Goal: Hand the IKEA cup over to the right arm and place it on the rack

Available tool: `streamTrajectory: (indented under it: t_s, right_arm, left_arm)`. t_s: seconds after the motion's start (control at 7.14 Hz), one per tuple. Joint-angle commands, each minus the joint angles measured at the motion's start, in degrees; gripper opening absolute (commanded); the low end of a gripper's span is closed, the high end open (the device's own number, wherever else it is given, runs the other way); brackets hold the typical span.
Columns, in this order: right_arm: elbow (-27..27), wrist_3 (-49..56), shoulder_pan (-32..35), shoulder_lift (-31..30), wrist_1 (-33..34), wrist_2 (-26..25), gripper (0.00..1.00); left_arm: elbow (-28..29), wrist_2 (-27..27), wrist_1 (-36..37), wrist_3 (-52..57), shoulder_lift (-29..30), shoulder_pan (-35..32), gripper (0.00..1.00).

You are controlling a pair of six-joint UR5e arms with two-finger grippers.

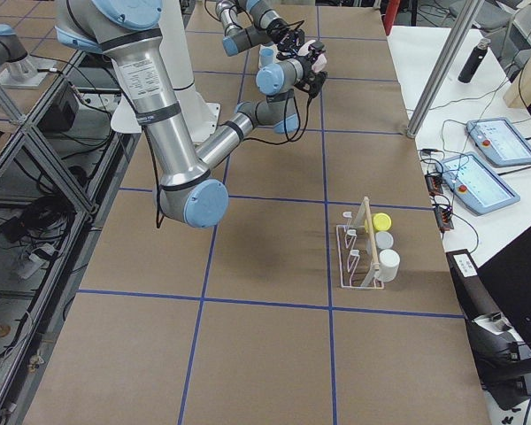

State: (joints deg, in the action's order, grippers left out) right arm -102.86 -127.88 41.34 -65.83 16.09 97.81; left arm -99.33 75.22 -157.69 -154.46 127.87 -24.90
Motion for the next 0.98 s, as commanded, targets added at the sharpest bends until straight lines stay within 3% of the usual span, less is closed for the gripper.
streamTrajectory:
  t_s: [0.0, 0.14, 0.28, 0.42, 0.56, 0.84]
  right_arm:
    - [0.03, 0.00, -0.03, 0.00, 0.00, 0.01, 1.00]
    - [0.12, -0.09, -0.12, 0.00, 0.00, 0.01, 0.92]
    - [0.12, -0.17, -0.12, -0.08, 0.00, 0.01, 0.29]
    - [0.12, -0.09, -0.12, -0.09, 0.00, 0.01, 0.00]
    - [0.21, 0.00, -0.12, -0.26, -0.09, 0.10, 0.00]
    - [0.47, 0.44, -0.03, -0.17, 0.00, -0.08, 0.00]
  left_arm:
    - [0.54, -0.43, 0.02, 0.03, 0.88, 0.47, 0.00]
    - [0.54, -0.43, 0.02, 0.03, 0.89, 0.47, 0.00]
    - [0.63, -0.43, 0.02, 0.03, 0.89, 0.55, 0.00]
    - [0.63, -0.43, 0.10, 0.30, 0.71, 0.47, 0.70]
    - [0.63, -0.52, 0.10, 0.47, 0.54, 0.29, 1.00]
    - [0.45, -0.52, 0.02, 0.56, 0.36, 0.03, 1.00]
